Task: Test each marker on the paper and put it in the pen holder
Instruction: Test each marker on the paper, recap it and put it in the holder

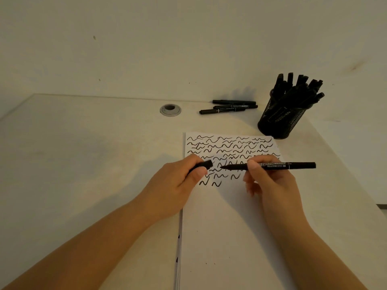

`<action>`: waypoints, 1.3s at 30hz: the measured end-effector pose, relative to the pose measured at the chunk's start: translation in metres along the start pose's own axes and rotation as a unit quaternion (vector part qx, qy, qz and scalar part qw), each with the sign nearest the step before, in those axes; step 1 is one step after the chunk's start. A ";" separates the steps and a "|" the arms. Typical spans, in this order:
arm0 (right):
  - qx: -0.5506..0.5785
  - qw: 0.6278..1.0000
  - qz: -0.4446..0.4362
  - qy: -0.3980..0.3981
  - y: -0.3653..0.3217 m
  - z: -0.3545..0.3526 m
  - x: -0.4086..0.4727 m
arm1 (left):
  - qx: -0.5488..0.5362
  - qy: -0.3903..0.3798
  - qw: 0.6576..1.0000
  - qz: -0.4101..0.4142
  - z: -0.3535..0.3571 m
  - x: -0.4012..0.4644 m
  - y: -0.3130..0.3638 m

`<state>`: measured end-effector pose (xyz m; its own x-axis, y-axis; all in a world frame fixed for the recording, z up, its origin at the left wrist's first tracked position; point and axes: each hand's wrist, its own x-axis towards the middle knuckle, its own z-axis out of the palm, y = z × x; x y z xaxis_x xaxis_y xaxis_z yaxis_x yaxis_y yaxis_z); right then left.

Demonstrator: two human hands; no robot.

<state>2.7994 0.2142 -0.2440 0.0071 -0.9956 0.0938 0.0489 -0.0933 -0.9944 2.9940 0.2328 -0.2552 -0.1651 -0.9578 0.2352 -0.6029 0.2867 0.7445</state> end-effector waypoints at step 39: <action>0.048 0.989 0.033 -0.139 -0.001 0.007 -0.004 | 0.107 -0.021 0.992 0.059 0.002 -0.003 0.019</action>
<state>2.8063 0.2184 -0.2429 0.2862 -0.9568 0.0520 0.1342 -0.0137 -0.9909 2.9815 0.2406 -0.2434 -0.2740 -0.9188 0.2841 -0.7279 0.3912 0.5631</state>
